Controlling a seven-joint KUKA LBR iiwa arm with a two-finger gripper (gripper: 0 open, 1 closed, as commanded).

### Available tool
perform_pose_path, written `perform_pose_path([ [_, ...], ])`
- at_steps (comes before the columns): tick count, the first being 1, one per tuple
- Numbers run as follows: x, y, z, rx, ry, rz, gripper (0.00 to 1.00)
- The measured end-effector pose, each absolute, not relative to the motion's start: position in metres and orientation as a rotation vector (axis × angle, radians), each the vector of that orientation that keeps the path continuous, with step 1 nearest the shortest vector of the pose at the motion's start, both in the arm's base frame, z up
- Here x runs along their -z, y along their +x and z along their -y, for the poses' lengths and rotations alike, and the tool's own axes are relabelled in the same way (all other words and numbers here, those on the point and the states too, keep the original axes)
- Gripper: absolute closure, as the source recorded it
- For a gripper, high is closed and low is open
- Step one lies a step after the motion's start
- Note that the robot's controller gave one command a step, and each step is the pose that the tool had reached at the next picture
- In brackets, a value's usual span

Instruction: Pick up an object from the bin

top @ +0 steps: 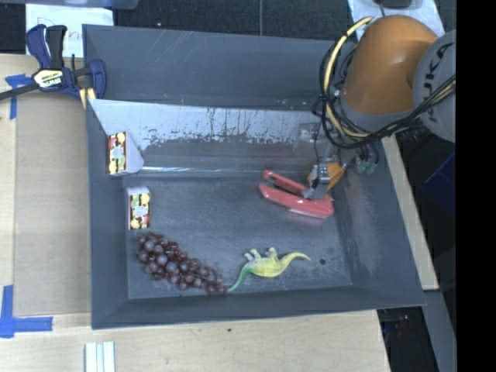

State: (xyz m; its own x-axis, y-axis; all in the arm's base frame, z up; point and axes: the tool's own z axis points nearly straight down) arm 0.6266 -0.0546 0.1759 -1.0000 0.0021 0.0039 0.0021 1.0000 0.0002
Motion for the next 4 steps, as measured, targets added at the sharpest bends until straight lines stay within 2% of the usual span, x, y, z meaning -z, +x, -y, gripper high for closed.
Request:
perform_pose_path([
  [1, -0.181, 0.628, 0.054, -0.001, -0.001, 3.146, 0.00],
  [2, -0.092, 0.622, 0.073, 0.000, -0.106, 3.147, 0.00],
  [3, -0.111, 0.615, 0.071, -0.001, -0.094, 3.154, 0.00],
  [4, -0.109, 0.611, 0.064, 0.001, -0.201, 3.142, 0.00],
])
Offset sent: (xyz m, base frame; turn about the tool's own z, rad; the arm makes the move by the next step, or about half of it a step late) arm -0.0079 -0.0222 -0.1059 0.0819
